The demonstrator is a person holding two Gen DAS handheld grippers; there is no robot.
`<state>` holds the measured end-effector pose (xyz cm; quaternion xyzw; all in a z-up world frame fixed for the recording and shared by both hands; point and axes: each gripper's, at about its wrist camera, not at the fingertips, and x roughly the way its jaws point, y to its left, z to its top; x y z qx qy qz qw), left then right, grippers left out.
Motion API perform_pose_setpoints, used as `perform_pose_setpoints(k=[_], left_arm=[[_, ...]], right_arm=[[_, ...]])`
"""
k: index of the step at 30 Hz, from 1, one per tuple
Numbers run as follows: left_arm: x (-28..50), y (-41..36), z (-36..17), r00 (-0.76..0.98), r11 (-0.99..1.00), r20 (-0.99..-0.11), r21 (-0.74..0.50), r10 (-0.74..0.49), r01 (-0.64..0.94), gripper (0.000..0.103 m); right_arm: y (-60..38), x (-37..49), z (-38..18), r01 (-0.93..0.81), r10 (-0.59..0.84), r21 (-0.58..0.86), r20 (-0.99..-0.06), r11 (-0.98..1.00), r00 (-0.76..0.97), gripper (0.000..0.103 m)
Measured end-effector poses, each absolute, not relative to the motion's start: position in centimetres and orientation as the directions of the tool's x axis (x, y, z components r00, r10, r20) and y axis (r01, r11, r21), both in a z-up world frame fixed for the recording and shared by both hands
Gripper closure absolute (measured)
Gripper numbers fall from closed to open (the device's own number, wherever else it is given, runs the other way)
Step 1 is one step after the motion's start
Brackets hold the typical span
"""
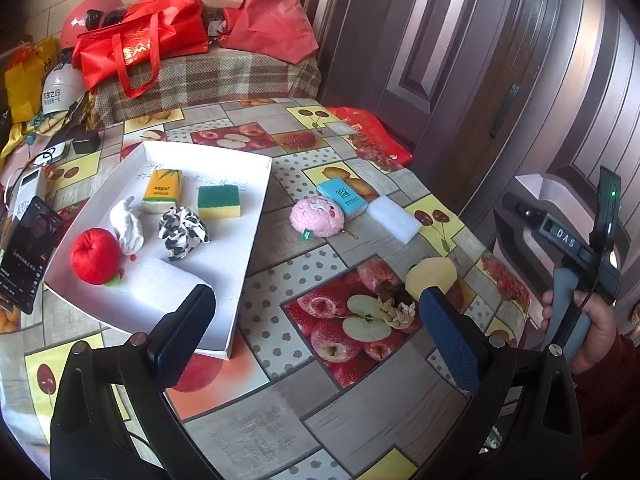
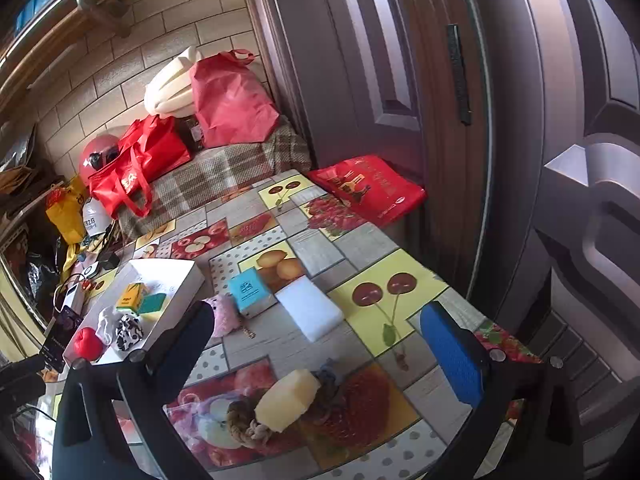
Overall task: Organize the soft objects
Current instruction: 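Grasp the braided rope toy with the left tool while the right tool grasps the yellow sponge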
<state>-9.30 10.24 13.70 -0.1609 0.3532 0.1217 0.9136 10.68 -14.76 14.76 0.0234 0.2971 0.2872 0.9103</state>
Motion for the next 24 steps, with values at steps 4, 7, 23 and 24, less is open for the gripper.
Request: perform_pose_setpoints(k=[4,7,23,24], left_arm=[[-5.3,7.9,10.7,0.680,0.958,-0.733,-0.185,0.013,-0.218,0.000],[-1.9,5.7,7.9,0.623,0.975,-0.780,-0.174,-0.054,-0.135,0.001],[5.0,3.9,1.8,0.521,0.990,-0.853,-0.103,-0.038,-0.096,0.063],[4.4,4.3,1.9,0.523,0.987,-0.852,-0.107,-0.030,-0.118,0.063]], right_arm=[[-16.6,12.6,14.6,-0.506,0.532,0.213,-0.540,0.836,0.652,0.000],[-17.2,13.5,13.7,-0.525,0.544,0.217,-0.570,0.823,0.616,0.000],[-14.3,14.3,11.8,-0.802,0.667,0.146,-0.650,0.580,0.364,0.000],[-13.1,13.5,11.5,-0.841,0.669,0.109,-0.664,0.530,0.335,0.000]])
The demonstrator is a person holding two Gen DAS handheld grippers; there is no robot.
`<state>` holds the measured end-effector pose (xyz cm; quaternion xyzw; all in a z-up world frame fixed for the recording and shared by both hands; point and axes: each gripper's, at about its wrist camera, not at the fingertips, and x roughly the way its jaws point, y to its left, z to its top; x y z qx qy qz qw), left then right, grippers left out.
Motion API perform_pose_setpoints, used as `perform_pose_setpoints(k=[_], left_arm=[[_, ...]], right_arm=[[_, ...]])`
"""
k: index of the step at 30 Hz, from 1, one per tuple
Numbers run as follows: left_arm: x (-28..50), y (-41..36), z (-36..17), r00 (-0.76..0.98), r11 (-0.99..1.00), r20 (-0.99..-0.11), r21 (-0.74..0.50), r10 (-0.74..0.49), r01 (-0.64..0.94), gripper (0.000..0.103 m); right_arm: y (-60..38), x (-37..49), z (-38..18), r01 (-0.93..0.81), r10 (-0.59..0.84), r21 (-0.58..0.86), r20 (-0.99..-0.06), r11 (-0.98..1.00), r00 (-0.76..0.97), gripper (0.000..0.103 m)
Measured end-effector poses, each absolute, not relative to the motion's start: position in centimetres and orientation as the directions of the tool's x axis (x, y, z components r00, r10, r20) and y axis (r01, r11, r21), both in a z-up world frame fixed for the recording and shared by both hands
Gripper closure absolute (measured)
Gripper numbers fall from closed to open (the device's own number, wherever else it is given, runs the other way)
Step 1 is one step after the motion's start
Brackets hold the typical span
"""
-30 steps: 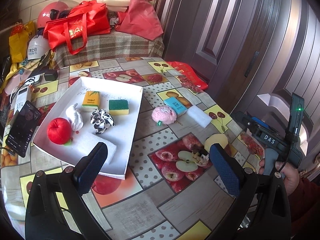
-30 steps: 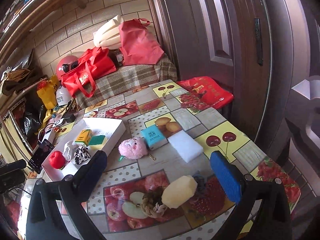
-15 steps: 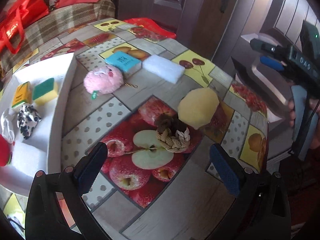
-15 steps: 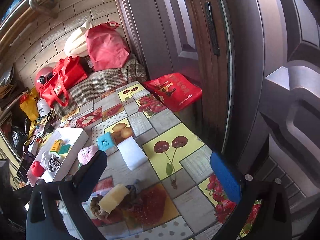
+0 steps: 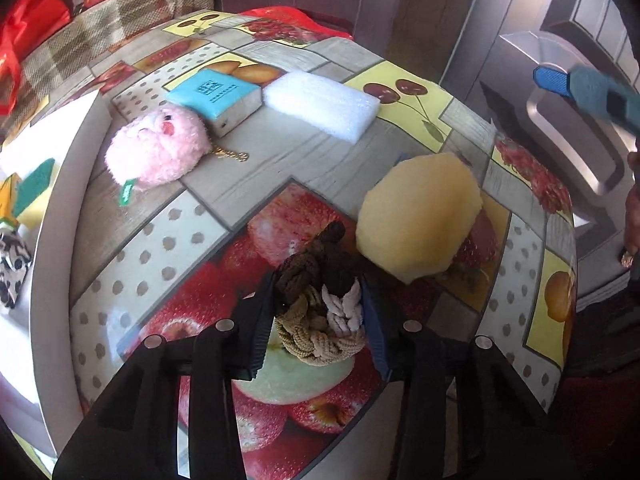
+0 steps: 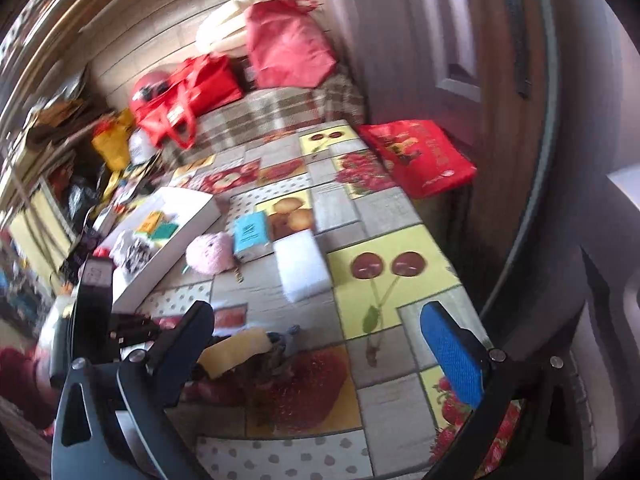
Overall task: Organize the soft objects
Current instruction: 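Grasp the braided rope toy with the left tool while the right tool grasps the yellow sponge, then lift the rope toy and yellow sponge high and carry them toward the tray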
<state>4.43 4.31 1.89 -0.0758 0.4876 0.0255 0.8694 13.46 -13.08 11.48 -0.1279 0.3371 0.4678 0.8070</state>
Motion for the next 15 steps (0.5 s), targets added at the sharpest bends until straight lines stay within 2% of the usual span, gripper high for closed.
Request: perform_pose_setpoints(k=[4,11,14,15], left_arm=[[1.5,5.9,2.4,0.533,0.971,-0.846,-0.128,0.001,-0.204,0.063],[-2.7,7.9,4.7,0.582,0.931,-0.811,-0.162,0.064,-0.328,0.063],[-3.8,8.1,5.3,0.600,0.921,-0.796,-0.171,0.080,-0.349,0.063],[-4.0,8.1,5.5,0.605,0.919,-0.792,-0.174,0.083,-0.354,0.063]], right_arm=[[-8.6,10.9,9.4,-0.930,0.639,-0.003,-0.726,0.369,0.256,0.001],[-4.3,9.8,6.0,-0.957,0.544,-0.148,-0.796,0.250,0.265,0.001],[-3.8,9.5,5.1,-0.963,0.504,-0.165,-0.826,0.214,0.254,0.020],[-3.8,9.4,4.8,-0.962,0.490,-0.177,-0.833,0.207,0.258,0.035]])
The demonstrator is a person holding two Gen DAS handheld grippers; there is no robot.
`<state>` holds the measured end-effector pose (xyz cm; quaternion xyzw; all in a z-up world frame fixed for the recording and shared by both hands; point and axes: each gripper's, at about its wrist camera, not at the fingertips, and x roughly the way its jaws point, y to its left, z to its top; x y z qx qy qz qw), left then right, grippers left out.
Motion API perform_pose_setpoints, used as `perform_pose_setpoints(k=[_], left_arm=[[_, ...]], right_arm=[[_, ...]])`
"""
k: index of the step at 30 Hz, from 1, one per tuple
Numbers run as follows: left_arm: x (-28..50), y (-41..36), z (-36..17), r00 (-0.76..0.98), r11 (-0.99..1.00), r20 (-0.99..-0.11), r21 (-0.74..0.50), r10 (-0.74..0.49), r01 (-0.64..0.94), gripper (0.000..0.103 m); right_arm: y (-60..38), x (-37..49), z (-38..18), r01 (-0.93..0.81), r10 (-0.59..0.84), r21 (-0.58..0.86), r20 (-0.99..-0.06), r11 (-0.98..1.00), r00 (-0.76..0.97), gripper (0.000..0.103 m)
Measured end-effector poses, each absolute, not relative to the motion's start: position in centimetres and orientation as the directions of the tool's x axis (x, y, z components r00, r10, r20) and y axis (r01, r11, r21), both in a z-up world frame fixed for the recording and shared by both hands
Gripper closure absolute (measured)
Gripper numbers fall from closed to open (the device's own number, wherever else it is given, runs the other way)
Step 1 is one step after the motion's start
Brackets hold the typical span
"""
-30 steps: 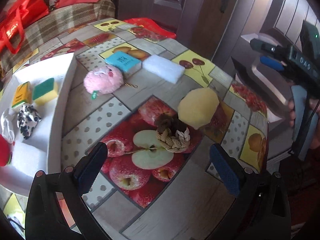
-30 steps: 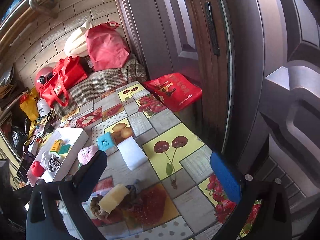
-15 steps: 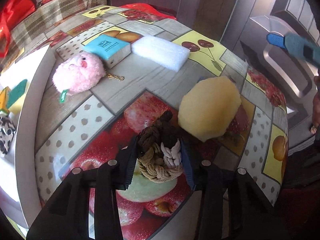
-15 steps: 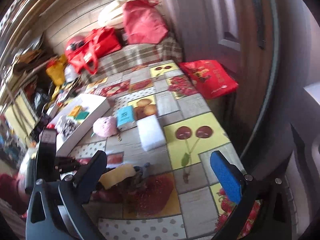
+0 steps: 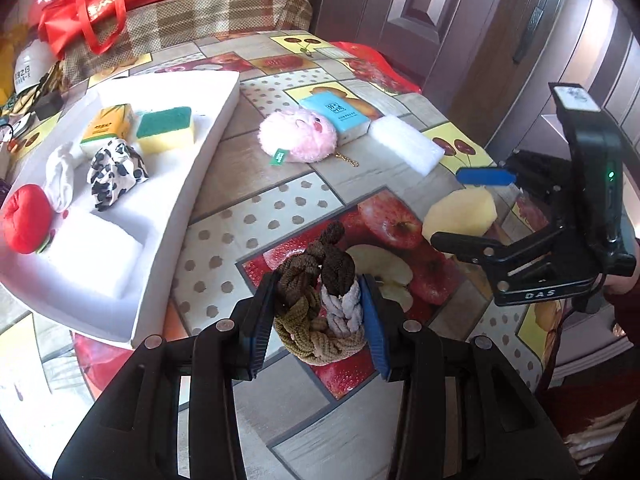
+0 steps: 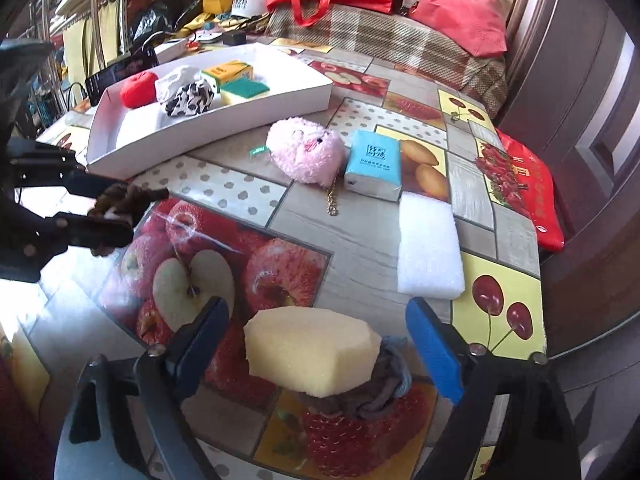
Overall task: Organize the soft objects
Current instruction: 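Lift the rope toy and yellow sponge high and carry them toward the tray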
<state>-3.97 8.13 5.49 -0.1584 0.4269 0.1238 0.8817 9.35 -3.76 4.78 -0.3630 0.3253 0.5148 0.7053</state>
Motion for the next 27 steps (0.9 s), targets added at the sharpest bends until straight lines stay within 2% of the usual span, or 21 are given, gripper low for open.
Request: perform_pose_setpoints(k=[1,4,9,13,20,27], left_arm=[[-4.2,8.2,5.6,0.608,0.917,-0.789,-0.176,0.086,-0.358,0.063],[-4.6,8.4,6.2,0.621,0.911,-0.778,-0.188,0.090,-0.367,0.063],[-5.8,8.7,8.7,0.672,0.907,-0.731,-0.197,0.116,-0.371,0.063],[-8.3,8.9,13.1,0.741,0.899,-0.647,-0.198,0.180,-0.390,0.063],[-15.4,10.7,21.0,0.797,0.850,-0.478,-0.174,0.369,-0.498,0.062],[-24.8,14.4,30.7,0.717,0.729,-0.293,-0.089,0.632,-0.679,0.062]], right_arm=[[-3.8,9.3,4.6,-0.961,0.482,-0.187,-0.836,0.204,0.265,0.042],[-4.2,9.3,5.6,-0.960,0.514,-0.161,-0.818,0.229,0.259,0.046],[-5.4,9.4,10.1,-0.952,0.635,-0.067,-0.731,0.298,0.251,0.047],[-6.4,9.1,15.1,-0.939,0.740,0.003,-0.617,0.343,0.268,0.047],[-7.5,8.1,22.1,-0.915,0.865,0.152,-0.411,0.375,0.286,0.047],[-7.8,5.9,28.7,-0.916,0.917,0.139,-0.197,0.377,0.348,0.047]])
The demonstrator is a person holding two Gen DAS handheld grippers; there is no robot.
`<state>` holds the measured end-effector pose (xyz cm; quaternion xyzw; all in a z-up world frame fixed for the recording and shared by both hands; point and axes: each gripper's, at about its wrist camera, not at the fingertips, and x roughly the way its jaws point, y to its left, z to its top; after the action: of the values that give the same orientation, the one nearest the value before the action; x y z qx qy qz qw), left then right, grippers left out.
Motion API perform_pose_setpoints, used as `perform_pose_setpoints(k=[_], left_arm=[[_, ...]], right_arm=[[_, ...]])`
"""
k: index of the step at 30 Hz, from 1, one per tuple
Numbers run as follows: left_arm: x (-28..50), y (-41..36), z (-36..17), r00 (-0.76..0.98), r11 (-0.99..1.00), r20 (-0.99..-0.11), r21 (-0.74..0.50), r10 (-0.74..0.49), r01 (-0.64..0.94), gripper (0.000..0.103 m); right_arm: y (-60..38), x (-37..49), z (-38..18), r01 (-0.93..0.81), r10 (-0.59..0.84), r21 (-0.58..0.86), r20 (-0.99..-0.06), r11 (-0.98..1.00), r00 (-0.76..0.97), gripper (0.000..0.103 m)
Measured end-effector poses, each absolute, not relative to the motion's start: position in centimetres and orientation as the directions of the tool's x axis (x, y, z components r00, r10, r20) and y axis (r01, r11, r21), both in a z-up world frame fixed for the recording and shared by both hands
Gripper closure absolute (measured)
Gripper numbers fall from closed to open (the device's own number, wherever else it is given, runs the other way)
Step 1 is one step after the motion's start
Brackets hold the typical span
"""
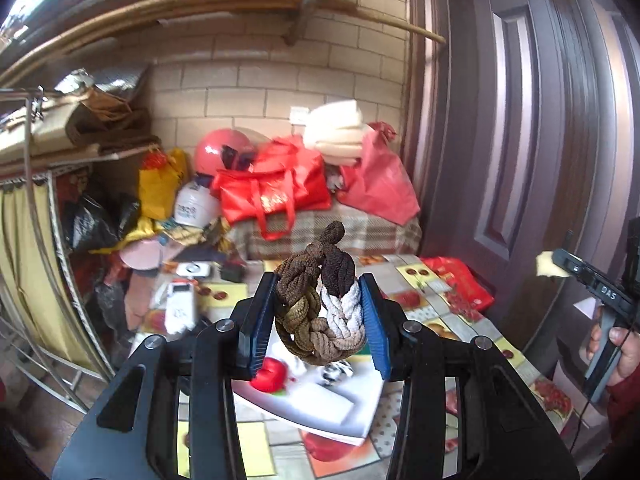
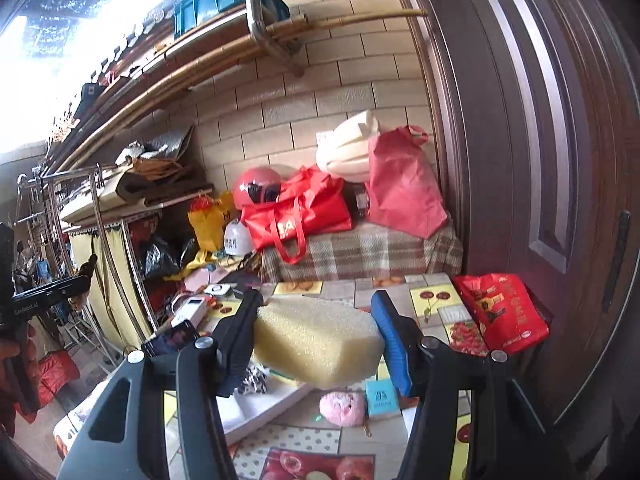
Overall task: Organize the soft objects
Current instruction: 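Lift the rope toy and yellow sponge high and carry them toward the tray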
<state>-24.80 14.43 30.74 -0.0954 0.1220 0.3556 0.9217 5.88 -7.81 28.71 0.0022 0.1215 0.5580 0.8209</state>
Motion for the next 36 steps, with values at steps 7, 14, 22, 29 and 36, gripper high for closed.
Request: perform_pose_setpoints(k=[7,14,22,29,36], left_arm=[[-30.8,16.4,38.8,0.639,0.645,-0.140,0.001,0.757,-0.764,0.062],[-33.8,16.5,42.5,0.670,0.671,-0.030,0.020,0.742,-0.741,0.062],[-33.9,17.9,42.0,0.713,0.714,-0.055,-0.011,0.699,-0.700,0.062],[-32.6,18.9,41.5,0.739,0.739,-0.066,-0.033,0.670,-0.673,0.062],[-31.7,19.8,40.9,0.754,0.753,-0.082,-0.049,0.652,-0.656,0.062]], right_arm=[[-7.0,4.3,34.0,-0.924,0.937,0.157,-0.036,0.350,0.349,0.047],[-5.4,2.1,36.2,-0.931,0.946,0.191,0.040,0.310,0.323,0.047],[-4.7,0.3,36.5,-0.934,0.945,0.179,0.056,0.308,0.322,0.047],[-3.8,0.1,36.5,-0.935,0.946,0.167,0.034,0.314,0.324,0.047],[-2.9,0.3,36.1,-0.938,0.950,0.164,0.014,0.306,0.312,0.047]])
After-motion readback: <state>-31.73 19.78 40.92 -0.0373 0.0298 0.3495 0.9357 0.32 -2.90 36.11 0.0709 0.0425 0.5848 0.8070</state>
